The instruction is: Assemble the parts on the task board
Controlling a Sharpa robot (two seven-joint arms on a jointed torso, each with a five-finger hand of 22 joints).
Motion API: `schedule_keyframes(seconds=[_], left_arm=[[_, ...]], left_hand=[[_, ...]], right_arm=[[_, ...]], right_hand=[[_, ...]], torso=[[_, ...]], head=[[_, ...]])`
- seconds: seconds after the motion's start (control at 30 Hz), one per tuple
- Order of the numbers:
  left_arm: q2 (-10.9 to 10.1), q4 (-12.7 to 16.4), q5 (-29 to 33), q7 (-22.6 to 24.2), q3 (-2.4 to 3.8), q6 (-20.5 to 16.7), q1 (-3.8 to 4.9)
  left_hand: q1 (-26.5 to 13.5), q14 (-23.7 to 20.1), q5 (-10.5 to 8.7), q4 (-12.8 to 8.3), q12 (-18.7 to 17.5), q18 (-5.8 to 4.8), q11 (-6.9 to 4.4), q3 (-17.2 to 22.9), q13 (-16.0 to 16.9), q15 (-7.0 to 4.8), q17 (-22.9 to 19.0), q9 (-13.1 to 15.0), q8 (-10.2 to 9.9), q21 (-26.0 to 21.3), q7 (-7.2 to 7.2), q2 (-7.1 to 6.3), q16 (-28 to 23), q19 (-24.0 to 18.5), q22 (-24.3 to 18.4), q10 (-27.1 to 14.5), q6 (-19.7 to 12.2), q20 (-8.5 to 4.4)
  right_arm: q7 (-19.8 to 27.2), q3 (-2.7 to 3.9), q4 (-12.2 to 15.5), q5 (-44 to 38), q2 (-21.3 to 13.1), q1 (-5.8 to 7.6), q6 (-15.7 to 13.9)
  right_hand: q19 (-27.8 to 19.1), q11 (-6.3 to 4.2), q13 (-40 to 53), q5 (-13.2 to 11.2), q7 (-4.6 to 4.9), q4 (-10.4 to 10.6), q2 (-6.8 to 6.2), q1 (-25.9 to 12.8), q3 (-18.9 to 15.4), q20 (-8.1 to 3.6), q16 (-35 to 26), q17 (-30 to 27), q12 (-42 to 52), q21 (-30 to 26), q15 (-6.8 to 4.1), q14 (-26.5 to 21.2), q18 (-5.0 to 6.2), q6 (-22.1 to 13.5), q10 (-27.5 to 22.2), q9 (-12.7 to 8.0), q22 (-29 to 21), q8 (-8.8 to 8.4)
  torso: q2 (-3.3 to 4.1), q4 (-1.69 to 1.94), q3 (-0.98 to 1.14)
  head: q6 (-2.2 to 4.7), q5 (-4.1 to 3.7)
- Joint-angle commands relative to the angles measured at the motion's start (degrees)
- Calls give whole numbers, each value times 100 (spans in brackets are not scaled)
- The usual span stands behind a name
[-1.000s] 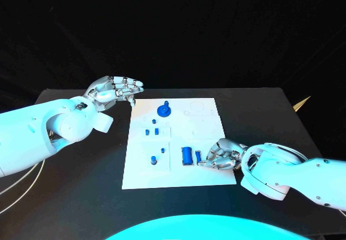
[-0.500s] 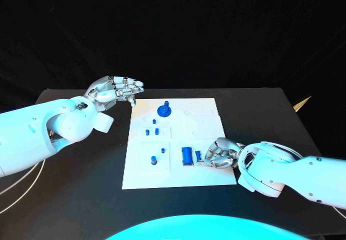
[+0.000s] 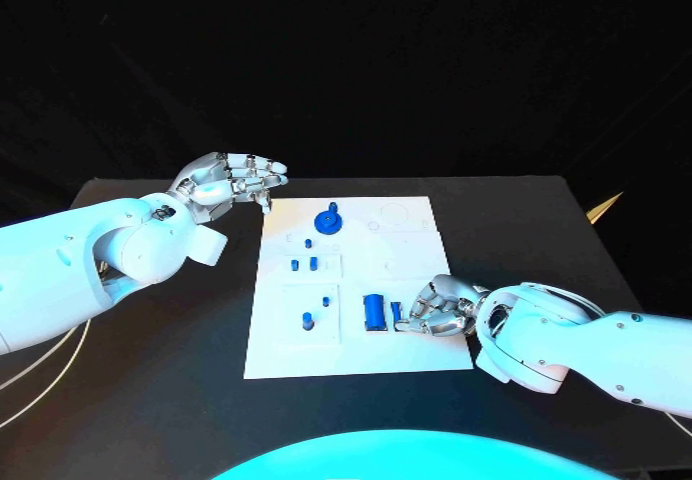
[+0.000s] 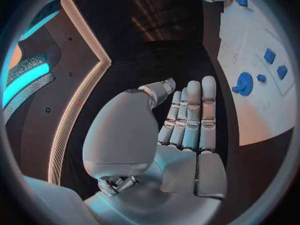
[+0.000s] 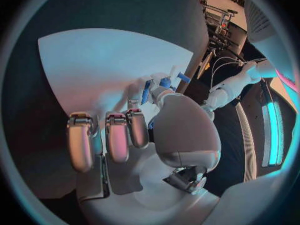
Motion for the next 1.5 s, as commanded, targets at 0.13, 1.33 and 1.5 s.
schedule_keyframes(seconds=[0.13,1.33,1.5], left_arm=[[9,8,34,55,4,82,1],[635,-776,482,567,5,-807,-281],[651,-580,542,655,26,-1245,-379]], left_hand=[[-56,-41,18,-3,17,90,-15,26,-5,2,-5,-5,31,-7,26,6,2,-22,-3,-21,14,8],[-3315,-5670,-284,-127,-2496,-974,-880,-3519,-1144,-411,-3139,-2092,-1783,-5518,-1196,1054,-5891,-5343,-3660,-4915,-4607,-922],[-8024,-5670,-284,-127,-2496,-974,-880,-3519,-1144,-411,-3139,-2092,-1783,-5518,-1196,1054,-5891,-5343,-3660,-4915,-4607,-922]], right_arm=[[425,1,94,168,-109,4,-185],[4495,275,-3003,4489,952,635,-721],[4777,471,-2683,4927,1002,436,-1094]], right_hand=[[517,-17,919,-5,39,-30,-76,12,-30,-38,-42,1042,-62,-115,-7,502,-57,-85,93,2,1415,-17],[-8411,40,-7493,-300,-333,-1358,869,-2056,-2034,-195,-8821,-7492,-8108,-8763,432,-8402,-126,-5702,-8403,-3911,-7492,-2504],[-8411,40,-7493,-300,-333,-1358,869,-6300,-2034,-195,-8821,-7492,-8108,-8763,432,-8402,-126,-5702,-8403,-3911,-7492,-2504]], torso=[[-8,-3,-2],[-397,-87,-58],[-508,-86,12]], head=[[26,0],[558,101],[777,130]])
